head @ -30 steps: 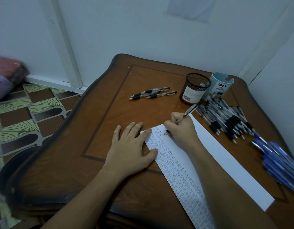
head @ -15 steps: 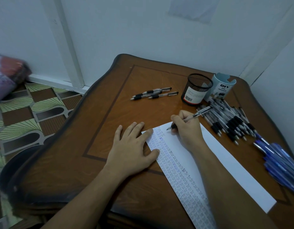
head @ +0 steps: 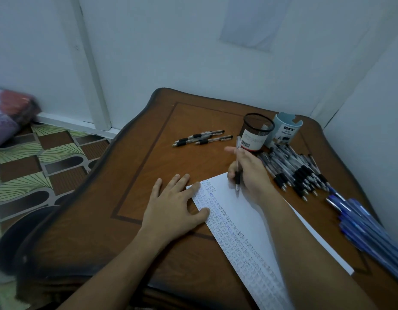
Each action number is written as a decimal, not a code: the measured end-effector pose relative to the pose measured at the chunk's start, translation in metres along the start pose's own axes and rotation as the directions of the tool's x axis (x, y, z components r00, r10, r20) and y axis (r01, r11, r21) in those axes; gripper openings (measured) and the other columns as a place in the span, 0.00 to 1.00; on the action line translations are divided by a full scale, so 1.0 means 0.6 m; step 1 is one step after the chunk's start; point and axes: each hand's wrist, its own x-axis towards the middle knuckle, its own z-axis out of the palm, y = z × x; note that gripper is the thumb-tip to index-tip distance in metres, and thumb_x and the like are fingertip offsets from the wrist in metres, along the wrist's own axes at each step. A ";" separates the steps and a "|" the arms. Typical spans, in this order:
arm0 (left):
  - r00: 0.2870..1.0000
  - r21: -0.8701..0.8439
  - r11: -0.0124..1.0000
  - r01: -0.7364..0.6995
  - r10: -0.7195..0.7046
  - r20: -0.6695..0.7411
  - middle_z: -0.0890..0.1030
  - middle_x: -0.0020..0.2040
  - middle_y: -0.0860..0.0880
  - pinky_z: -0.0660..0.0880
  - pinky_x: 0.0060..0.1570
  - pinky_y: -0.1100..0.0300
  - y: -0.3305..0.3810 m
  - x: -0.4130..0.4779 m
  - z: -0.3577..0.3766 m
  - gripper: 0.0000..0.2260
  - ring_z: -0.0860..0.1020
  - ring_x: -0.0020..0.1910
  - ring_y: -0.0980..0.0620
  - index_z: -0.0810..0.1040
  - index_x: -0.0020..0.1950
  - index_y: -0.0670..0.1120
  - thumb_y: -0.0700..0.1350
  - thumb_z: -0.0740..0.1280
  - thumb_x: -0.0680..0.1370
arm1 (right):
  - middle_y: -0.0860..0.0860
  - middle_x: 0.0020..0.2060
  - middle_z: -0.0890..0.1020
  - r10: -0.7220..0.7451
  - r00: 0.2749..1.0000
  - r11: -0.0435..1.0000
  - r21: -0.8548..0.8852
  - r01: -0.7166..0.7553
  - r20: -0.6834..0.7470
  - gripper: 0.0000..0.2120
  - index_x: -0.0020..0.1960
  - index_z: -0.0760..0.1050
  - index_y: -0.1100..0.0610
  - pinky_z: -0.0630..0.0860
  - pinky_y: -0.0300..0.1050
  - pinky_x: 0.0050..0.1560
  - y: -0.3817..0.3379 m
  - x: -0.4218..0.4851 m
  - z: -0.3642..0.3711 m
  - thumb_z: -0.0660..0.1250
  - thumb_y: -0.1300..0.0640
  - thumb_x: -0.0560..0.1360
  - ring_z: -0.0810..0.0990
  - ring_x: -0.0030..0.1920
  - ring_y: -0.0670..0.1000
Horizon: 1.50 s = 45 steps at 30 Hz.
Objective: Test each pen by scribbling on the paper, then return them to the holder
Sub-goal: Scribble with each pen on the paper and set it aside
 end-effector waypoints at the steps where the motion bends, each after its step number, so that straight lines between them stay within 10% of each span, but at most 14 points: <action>1: 1.000 0.003 1.000 0.001 -0.002 0.009 0.51 0.80 0.56 0.39 0.75 0.47 0.001 0.000 -0.002 0.36 0.46 0.79 0.56 0.56 0.78 0.61 0.72 0.47 0.71 | 0.52 0.28 0.77 0.022 0.999 0.998 -0.052 -0.021 0.030 0.16 0.61 0.77 0.53 0.72 0.45 0.35 -0.013 -0.001 -0.006 0.53 0.49 0.85 0.76 0.30 0.50; 6: 1.000 0.003 1.000 0.008 -0.008 0.030 0.51 0.81 0.55 0.39 0.75 0.47 0.005 -0.003 -0.008 0.37 0.46 0.79 0.56 0.55 0.78 0.61 0.72 0.47 0.70 | 0.53 0.30 0.77 0.113 0.980 0.971 -0.228 -0.073 0.167 0.12 0.60 0.75 0.56 0.69 0.44 0.31 -0.050 -0.017 -0.029 0.54 0.55 0.86 0.74 0.29 0.50; 11: 1.000 0.007 1.000 -0.009 0.009 0.020 0.51 0.81 0.56 0.40 0.75 0.47 0.004 -0.008 -0.007 0.43 0.46 0.79 0.56 0.54 0.79 0.61 0.73 0.38 0.65 | 0.55 0.33 0.76 0.193 0.981 0.867 -0.464 -0.181 -0.021 0.12 0.58 0.78 0.57 0.71 0.42 0.30 -0.043 -0.035 -0.072 0.59 0.66 0.80 0.73 0.28 0.49; 24: 1.000 -0.007 1.000 0.016 -0.016 -0.027 0.52 0.80 0.58 0.40 0.75 0.48 0.008 -0.002 -0.005 0.44 0.47 0.79 0.58 0.56 0.78 0.61 0.74 0.37 0.65 | 0.56 0.60 0.81 -0.223 0.893 0.619 -0.765 -0.180 -0.390 0.16 0.67 0.77 0.59 0.72 0.44 0.53 -0.056 0.019 -0.197 0.68 0.61 0.79 0.76 0.53 0.52; 31: 0.999 -0.006 1.000 0.015 -0.016 -0.038 0.52 0.80 0.58 0.40 0.75 0.49 0.008 -0.001 -0.003 0.43 0.47 0.78 0.59 0.56 0.78 0.61 0.74 0.36 0.65 | 0.57 0.58 0.77 -0.275 0.919 0.156 -0.956 -0.247 -0.283 0.15 0.67 0.77 0.57 0.72 0.49 0.57 -0.035 0.038 -0.187 0.63 0.55 0.82 0.73 0.58 0.56; 37: 0.999 0.000 1.000 0.011 -0.011 -0.049 0.52 0.80 0.58 0.39 0.75 0.48 0.006 -0.002 -0.001 0.42 0.47 0.78 0.59 0.56 0.78 0.61 0.73 0.37 0.66 | 0.55 0.62 0.76 -0.360 0.894 0.200 -0.958 -0.207 -0.268 0.17 0.69 0.75 0.54 0.67 0.50 0.60 -0.021 0.039 -0.172 0.65 0.55 0.81 0.70 0.62 0.56; 45: 0.999 -0.009 1.000 0.006 -0.006 -0.035 0.50 0.80 0.58 0.37 0.75 0.49 0.003 -0.003 -0.003 0.42 0.45 0.78 0.59 0.54 0.79 0.60 0.73 0.36 0.66 | 0.53 0.59 0.78 -0.303 0.950 0.427 -0.880 0.208 0.077 0.13 0.63 0.80 0.58 0.65 0.38 0.60 -0.005 0.084 -0.050 0.65 0.63 0.80 0.74 0.62 0.52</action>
